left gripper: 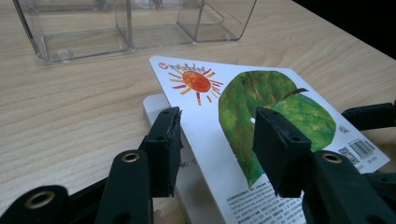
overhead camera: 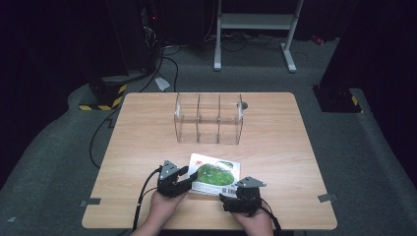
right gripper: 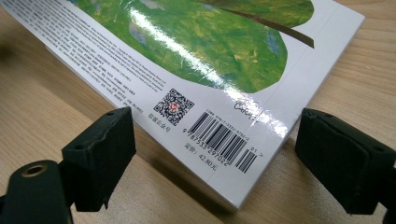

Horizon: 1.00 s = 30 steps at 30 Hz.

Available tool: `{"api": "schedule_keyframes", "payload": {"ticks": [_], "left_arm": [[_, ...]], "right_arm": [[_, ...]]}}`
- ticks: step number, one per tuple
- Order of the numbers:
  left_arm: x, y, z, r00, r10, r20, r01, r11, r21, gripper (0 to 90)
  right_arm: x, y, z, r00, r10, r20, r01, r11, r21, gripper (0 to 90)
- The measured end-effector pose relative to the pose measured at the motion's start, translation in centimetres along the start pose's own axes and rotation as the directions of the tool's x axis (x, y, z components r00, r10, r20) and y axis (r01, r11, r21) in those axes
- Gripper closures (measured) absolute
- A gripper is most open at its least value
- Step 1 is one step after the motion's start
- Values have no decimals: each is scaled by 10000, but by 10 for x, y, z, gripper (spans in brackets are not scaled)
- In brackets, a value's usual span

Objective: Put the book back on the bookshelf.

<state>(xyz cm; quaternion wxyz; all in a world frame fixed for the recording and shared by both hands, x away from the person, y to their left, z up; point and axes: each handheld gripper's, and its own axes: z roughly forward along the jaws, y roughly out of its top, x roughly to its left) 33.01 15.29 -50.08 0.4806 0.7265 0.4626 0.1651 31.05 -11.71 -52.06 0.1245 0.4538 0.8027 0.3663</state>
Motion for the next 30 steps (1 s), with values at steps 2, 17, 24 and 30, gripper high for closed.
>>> {"api": "schedule_keyframes", "payload": {"ticks": [2,17,24,30], "left_arm": [[-1,2,-1,10000,91,-5,-91,9999,-63,517],[-5,7,-7,9994,275,222,-267,9990,-352,514],[3,5,-3,9996,-15,300,16,10000,-43,491],[11,1,6,9970,-550,553,526,9977,433,447]], "right_arm": [[0,0,0,10000,-35,-4,35,10000,-19,114],[3,-2,0,9993,-182,320,186,9997,-134,150],[3,-3,-1,9990,-96,437,104,9998,-196,215],[2,-3,0,9990,-104,445,112,9998,-187,235]]}}
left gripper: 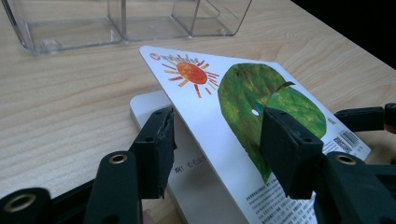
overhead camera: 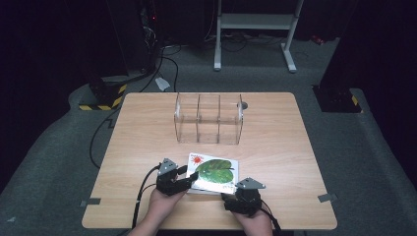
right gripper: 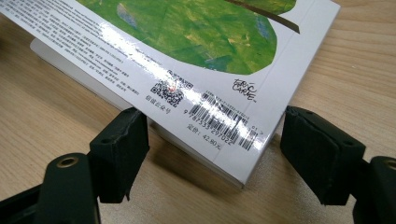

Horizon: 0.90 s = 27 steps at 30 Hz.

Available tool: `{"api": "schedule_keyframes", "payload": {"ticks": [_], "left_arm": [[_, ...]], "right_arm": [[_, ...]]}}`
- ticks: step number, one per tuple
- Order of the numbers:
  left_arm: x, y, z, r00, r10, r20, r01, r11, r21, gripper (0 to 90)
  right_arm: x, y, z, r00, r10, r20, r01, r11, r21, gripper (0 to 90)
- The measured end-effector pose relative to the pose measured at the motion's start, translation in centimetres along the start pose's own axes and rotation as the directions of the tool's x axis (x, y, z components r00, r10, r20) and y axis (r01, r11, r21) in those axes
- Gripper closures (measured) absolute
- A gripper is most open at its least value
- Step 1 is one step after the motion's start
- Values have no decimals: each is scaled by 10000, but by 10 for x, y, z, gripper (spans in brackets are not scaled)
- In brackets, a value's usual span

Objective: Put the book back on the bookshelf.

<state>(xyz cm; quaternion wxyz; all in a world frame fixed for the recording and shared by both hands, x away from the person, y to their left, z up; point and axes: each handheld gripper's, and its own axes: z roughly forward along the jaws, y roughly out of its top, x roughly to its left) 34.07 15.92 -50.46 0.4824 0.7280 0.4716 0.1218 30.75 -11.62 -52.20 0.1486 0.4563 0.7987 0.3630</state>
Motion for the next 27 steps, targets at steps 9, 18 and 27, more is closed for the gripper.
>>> {"api": "schedule_keyframes", "payload": {"ticks": [9,18,27], "left_arm": [[2,-1,5,9984,-305,486,292,9992,274,427],[3,2,2,9970,211,748,-234,9993,304,520],[3,-1,1,9891,1361,565,-1394,9886,578,599]], "right_arm": [[0,0,0,10000,46,45,-46,10000,6,244],[1,0,0,9999,-87,96,87,9999,53,243],[0,-1,-2,9995,-319,-81,320,9994,164,245]]}}
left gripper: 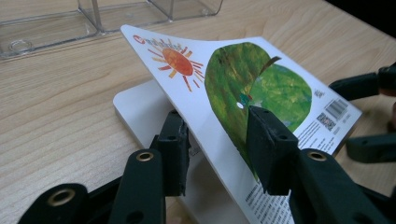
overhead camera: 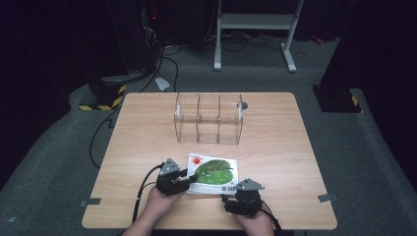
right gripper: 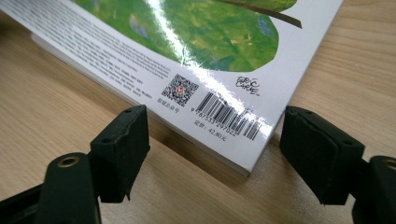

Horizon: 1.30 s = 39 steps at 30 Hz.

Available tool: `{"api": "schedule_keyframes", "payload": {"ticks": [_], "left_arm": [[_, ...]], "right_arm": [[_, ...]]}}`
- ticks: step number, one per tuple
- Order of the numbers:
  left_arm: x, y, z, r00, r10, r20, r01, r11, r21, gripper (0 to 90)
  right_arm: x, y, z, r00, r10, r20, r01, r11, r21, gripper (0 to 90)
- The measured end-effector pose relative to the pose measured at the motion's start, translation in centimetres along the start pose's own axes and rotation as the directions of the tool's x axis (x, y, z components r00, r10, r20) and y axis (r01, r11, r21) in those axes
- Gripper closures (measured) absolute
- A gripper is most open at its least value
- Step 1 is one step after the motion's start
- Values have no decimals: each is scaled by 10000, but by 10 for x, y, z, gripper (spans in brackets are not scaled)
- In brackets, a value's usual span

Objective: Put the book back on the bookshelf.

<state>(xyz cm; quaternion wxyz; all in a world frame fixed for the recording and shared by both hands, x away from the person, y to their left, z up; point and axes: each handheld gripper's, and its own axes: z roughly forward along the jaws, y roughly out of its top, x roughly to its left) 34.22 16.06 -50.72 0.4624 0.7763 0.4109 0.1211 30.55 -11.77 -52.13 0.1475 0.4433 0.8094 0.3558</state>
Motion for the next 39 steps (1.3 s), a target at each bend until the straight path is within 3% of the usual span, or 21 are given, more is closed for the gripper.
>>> {"api": "schedule_keyframes", "payload": {"ticks": [6,16,19,29,39], "left_arm": [[-2,-1,-1,9995,307,-100,-308,9995,-121,608],[-11,-3,-6,9889,1389,-526,-1415,9886,-513,617],[-13,-3,-8,9868,1527,-534,-1561,9855,-665,621],[-21,-3,-13,9710,2257,-784,-2330,9672,-1014,641],[-27,-5,-17,9503,2940,-1021,-3060,9426,-1337,641]], "right_arm": [[-9,-1,-4,9974,644,-328,-650,9978,-154,255],[-14,-2,-7,9969,777,-148,-784,9957,-485,289],[-15,-2,-8,9957,916,-105,-921,9942,-564,295],[-19,-1,-11,9946,1040,-33,-1038,9900,-959,301],[-23,2,-8,9914,1285,-247,-1305,9847,-1154,323]]}}
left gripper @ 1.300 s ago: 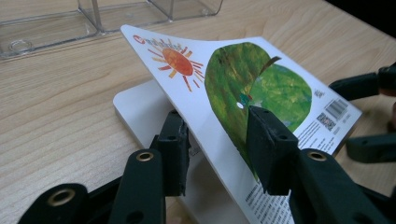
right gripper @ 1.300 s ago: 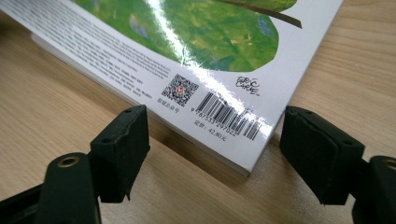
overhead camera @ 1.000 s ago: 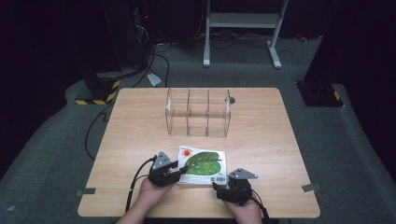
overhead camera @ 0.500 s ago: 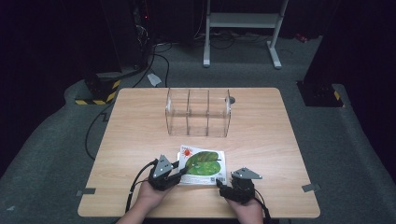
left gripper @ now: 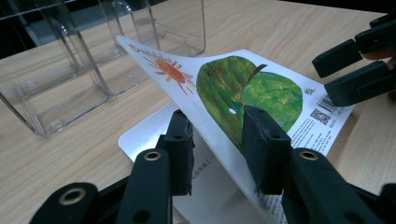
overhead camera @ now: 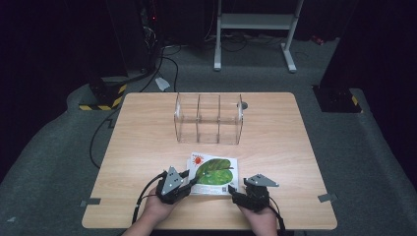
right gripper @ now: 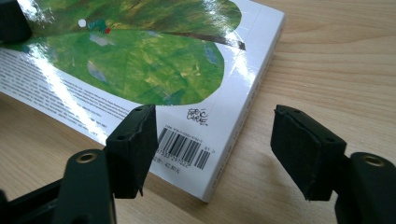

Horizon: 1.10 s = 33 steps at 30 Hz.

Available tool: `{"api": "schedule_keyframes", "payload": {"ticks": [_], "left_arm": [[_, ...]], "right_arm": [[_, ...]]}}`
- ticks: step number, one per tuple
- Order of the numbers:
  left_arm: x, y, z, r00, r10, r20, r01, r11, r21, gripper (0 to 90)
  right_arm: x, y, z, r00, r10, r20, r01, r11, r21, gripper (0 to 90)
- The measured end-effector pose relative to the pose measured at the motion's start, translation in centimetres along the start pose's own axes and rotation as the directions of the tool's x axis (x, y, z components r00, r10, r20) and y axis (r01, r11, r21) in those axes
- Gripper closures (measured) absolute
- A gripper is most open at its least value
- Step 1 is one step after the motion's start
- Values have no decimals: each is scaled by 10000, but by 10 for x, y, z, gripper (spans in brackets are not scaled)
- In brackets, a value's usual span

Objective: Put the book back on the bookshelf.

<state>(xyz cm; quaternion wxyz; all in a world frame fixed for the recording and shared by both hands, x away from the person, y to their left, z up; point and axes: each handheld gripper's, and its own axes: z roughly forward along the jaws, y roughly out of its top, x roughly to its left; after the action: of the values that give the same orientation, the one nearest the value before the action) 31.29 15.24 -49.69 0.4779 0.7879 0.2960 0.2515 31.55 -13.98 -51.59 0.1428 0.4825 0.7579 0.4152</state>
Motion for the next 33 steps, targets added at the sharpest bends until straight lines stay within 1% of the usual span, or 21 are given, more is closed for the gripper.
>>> {"api": "schedule_keyframes", "payload": {"ticks": [3,4,8,9,10,13,17,18,21,22,26,29,30,33], "left_arm": [[-1,0,0,10000,-10,-29,10,10000,-39,644],[-1,0,0,10000,-6,-39,6,10000,-60,645],[-2,0,0,10000,15,-41,-16,9999,-165,650],[-2,0,-1,10000,60,-38,-60,9998,-178,650],[-2,0,-1,10000,94,-32,-95,9998,-196,649],[-3,-1,-1,9999,128,-78,-129,9997,-212,650],[-4,-1,-1,9998,173,-87,-176,9993,-321,650],[-4,-1,-1,9998,199,-96,-202,9992,-340,650],[-5,-1,-2,9990,426,-163,-431,9986,-310,650],[-6,-1,-2,9988,445,-194,-451,9984,-327,650],[-7,-1,-2,9983,528,-233,-536,9980,-338,650],[-8,-1,-3,9980,556,-291,-566,9978,-339,650],[-8,-1,-3,9979,569,-303,-578,9978,-313,650],[-9,-1,-3,9980,534,-327,-545,9979,-351,650]], "right_arm": [[-2,3,1,9995,185,-265,-185,9998,-6,333],[-3,4,3,9993,175,-322,-175,9998,-12,331],[-5,6,8,9990,197,-405,-194,9998,78,305],[-6,7,9,9984,317,-471,-313,9995,90,299],[-7,7,10,9983,330,-488,-327,9994,63,295],[-8,9,14,9966,603,-564,-590,9980,240,264],[-9,12,17,9966,625,-541,-612,9978,257,248],[-8,13,17,9960,692,-560,-675,9972,316,243],[-8,16,21,9953,703,-661,-678,9969,394,239],[-9,17,22,9950,719,-690,-692,9968,409,235],[-12,22,26,9923,1033,-688,-1006,9940,426,221],[-14,23,29,9872,1312,-905,-1254,9898,671,195],[-15,22,29,9885,1184,-941,-1127,9916,633,195],[-14,20,27,9879,1177,-1010,-1106,9911,734,192]]}}
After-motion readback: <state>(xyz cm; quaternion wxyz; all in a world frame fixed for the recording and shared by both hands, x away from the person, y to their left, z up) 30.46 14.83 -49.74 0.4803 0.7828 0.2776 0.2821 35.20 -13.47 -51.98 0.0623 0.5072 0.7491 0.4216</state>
